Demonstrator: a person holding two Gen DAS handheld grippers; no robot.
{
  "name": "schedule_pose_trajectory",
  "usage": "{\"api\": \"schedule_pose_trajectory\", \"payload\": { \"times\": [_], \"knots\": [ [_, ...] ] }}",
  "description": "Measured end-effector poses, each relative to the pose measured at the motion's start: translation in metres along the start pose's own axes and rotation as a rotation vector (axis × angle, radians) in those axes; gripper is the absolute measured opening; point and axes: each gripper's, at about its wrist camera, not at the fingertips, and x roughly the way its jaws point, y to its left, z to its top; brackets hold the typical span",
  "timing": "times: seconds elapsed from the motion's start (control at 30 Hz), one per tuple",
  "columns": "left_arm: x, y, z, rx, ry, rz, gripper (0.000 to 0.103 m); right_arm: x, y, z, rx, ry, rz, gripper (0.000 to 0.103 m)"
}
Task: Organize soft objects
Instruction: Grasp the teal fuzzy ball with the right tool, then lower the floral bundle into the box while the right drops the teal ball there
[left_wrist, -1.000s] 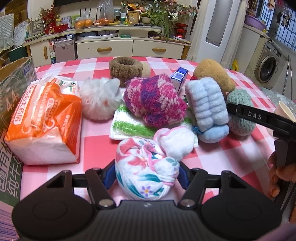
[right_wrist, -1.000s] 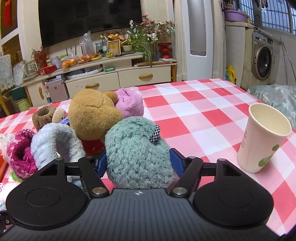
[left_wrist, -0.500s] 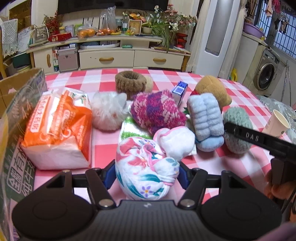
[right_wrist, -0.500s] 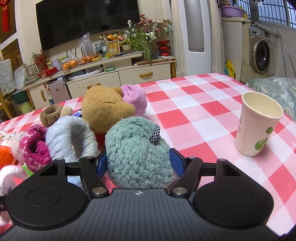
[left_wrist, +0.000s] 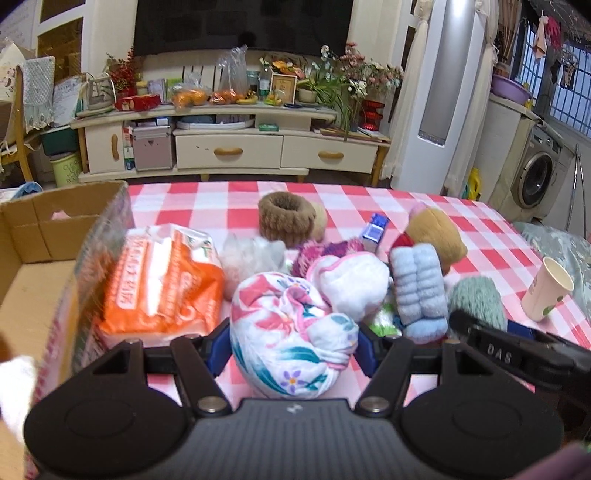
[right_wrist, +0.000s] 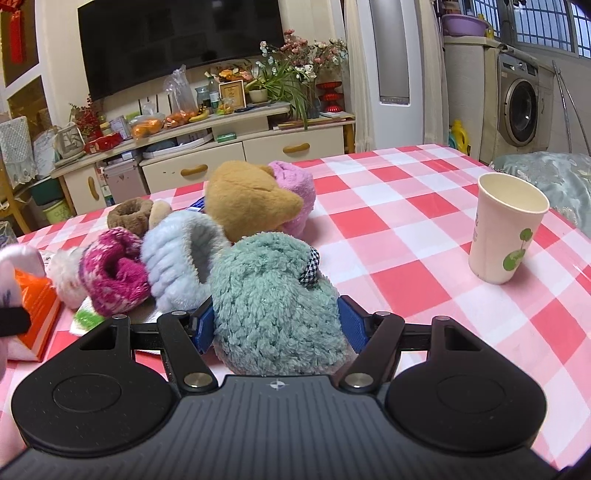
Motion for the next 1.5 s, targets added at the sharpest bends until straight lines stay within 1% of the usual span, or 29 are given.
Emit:
{"api": "schedule_pose_trajectory", "payload": {
  "times": [0.2,0.53,0.87,1.23,1.5],
  "knots": [
    [-0.01,0.01,0.005,-0.003,-0.032,0.014,0.064,-0.006,0.002,0.002,-0.024,-0.007,0.012,0.084],
    [-0.028,0.028,0.015,-0.009,-0.091,0.035,0.064,-0.019,0.002,0.005,-0.052,-0.025,0.062,0.084],
    [-0.044,0.046,0.023,-0.029,-0.138,0.043,0.065,-0.021,0.015,0.011,-0.087,-0.052,0.114,0.084],
    [-0.06,0.075,0.027,-0.068,-0.186,0.067,0.065,-0.03,0.042,0.02,-0.114,-0.092,0.224,0.084],
    [-0.064,0.112,0.029,-0.136,-0.202,0.121,0.065,-0.032,0.067,0.03,-0.12,-0.106,0.342,0.084]
  ]
}}
